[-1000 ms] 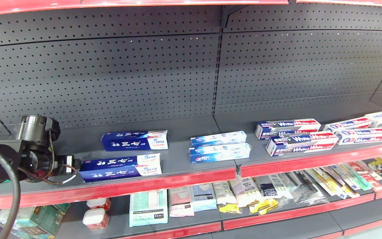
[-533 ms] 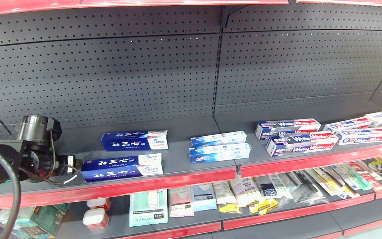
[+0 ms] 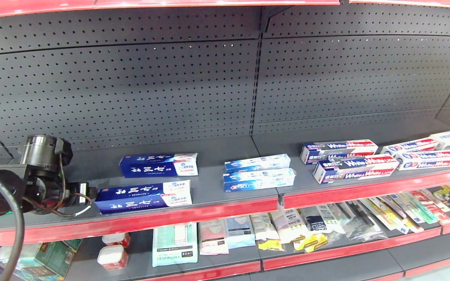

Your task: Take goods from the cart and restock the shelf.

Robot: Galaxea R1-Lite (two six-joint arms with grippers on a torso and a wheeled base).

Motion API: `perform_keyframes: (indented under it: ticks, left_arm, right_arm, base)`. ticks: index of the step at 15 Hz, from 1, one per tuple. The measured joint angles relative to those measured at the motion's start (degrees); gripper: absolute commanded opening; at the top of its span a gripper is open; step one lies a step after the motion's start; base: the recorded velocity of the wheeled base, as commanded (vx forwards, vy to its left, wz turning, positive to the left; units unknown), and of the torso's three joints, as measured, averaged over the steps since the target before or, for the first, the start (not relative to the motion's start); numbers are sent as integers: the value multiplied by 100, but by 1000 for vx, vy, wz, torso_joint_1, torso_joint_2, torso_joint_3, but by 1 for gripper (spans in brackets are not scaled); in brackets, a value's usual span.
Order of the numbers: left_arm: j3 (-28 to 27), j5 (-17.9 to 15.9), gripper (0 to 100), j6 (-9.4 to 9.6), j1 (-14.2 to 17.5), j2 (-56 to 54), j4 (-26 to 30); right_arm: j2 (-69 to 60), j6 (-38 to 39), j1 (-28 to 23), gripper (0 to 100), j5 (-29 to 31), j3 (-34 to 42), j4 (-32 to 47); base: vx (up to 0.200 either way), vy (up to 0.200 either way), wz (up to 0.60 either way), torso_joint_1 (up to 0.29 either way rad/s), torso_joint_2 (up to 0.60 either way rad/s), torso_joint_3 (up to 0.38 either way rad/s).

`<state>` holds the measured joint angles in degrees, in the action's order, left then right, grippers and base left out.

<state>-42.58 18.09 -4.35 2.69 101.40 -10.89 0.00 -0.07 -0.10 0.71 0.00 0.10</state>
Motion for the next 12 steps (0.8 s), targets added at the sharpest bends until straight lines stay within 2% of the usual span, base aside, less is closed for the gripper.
perform_keyframes:
  ticks: [12]
  left_arm:
    - [0, -13, 100, -38, -6, -2, 0]
  right_arm:
    - [0, 0, 0, 100, -2, 0, 1]
  base:
    - [0, 0, 0, 0, 0, 0]
